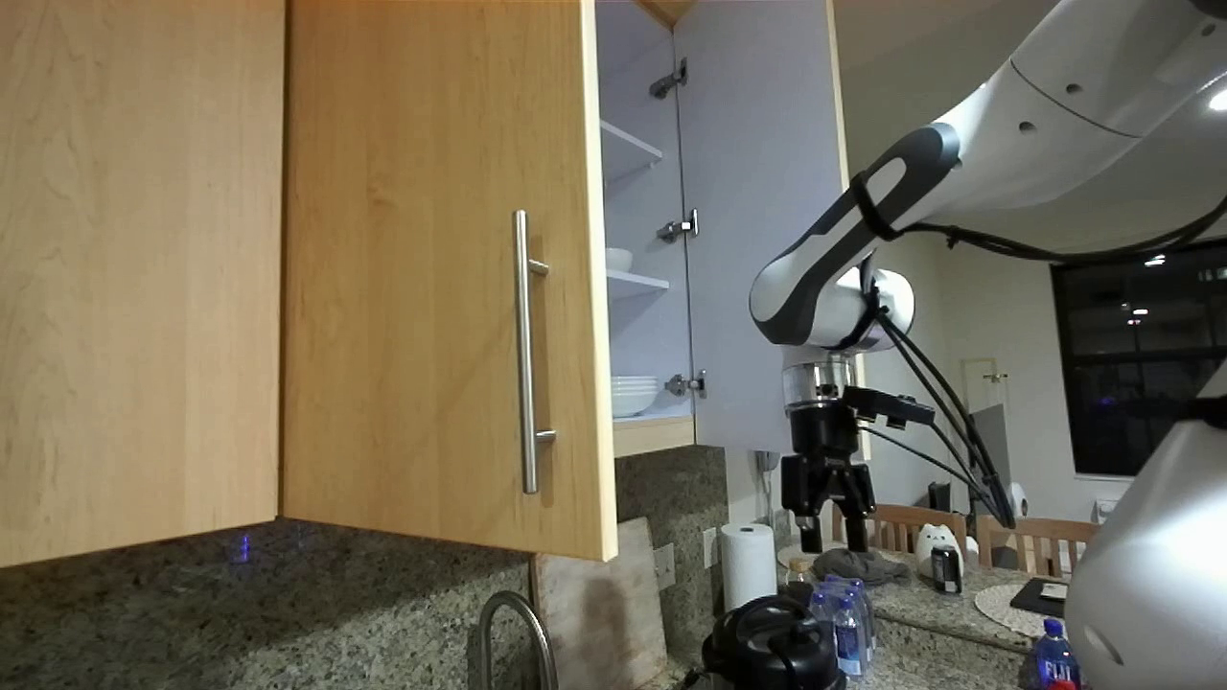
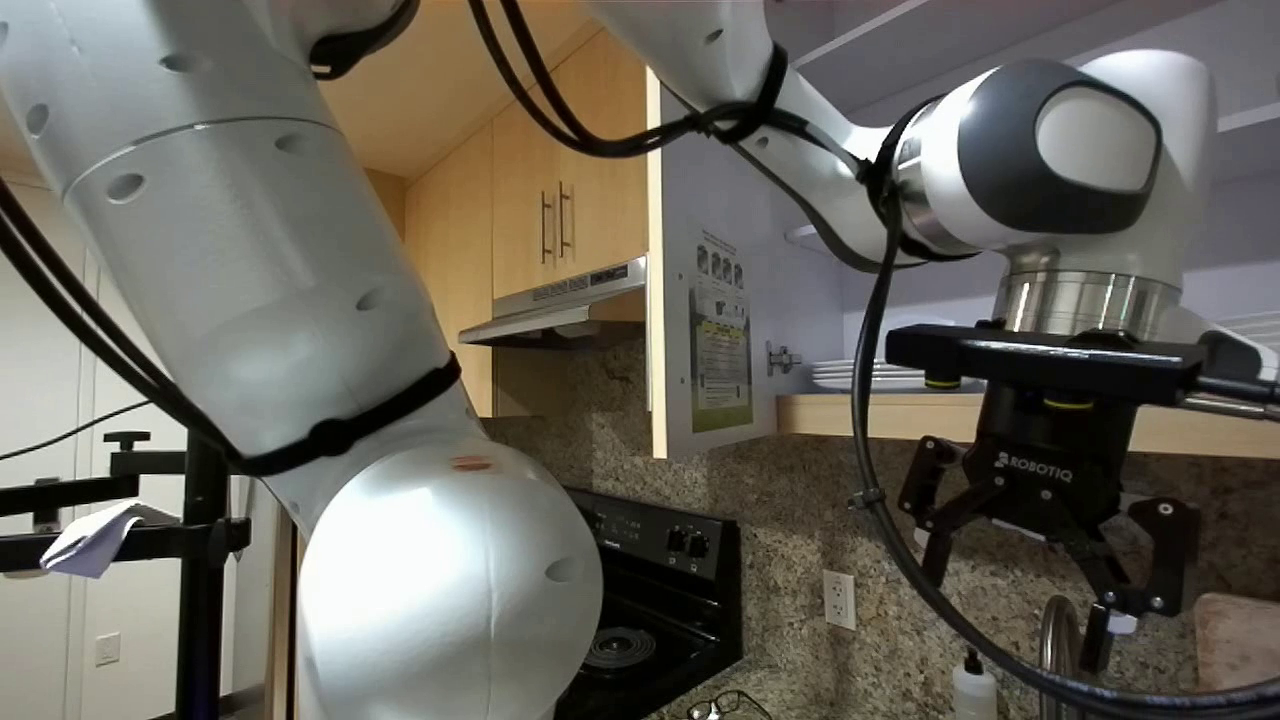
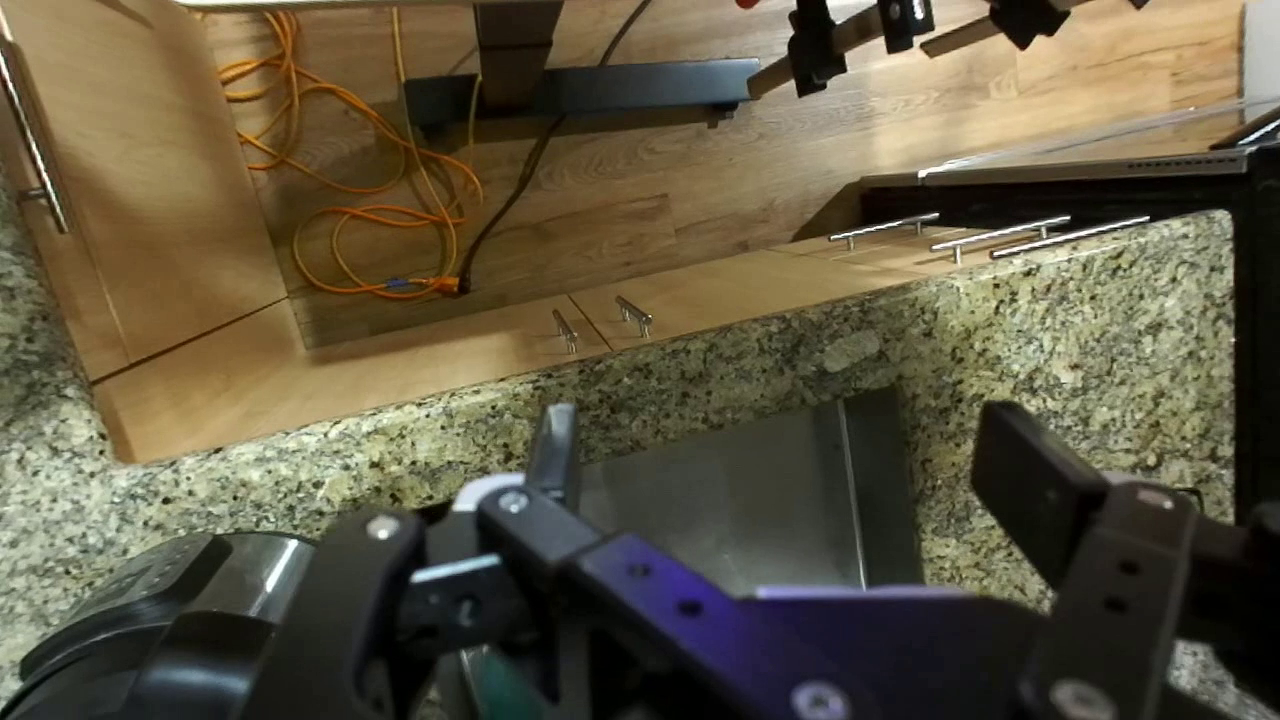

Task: Close the left door on the open upper cabinet

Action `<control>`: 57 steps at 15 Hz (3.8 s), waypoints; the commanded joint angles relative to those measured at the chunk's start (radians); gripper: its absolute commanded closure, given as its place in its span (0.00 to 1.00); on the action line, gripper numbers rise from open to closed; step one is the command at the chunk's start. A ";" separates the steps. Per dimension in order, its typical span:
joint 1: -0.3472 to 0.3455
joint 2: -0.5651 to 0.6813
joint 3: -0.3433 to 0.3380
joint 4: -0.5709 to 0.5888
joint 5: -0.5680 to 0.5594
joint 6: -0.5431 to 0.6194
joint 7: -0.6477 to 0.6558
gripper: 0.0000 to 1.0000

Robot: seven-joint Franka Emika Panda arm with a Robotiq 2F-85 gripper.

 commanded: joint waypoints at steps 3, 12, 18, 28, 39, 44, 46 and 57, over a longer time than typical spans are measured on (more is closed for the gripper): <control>-0.009 -0.065 0.065 -0.007 -0.040 -0.024 -0.042 0.00; 0.047 -0.355 0.124 -0.005 -0.218 -0.182 -0.191 0.00; 0.168 -0.506 0.140 0.062 -0.216 -0.201 -0.266 0.00; 0.323 -0.638 0.241 0.134 -0.230 -0.234 -0.282 0.00; 0.478 -0.769 0.382 0.084 -0.382 -0.092 -0.306 0.00; 0.537 -0.814 0.368 0.059 -0.313 0.062 -0.261 0.00; 0.557 -0.825 0.362 0.057 -0.270 0.093 -0.256 0.00; 0.624 -0.825 0.395 -0.013 -0.064 0.437 -0.188 0.00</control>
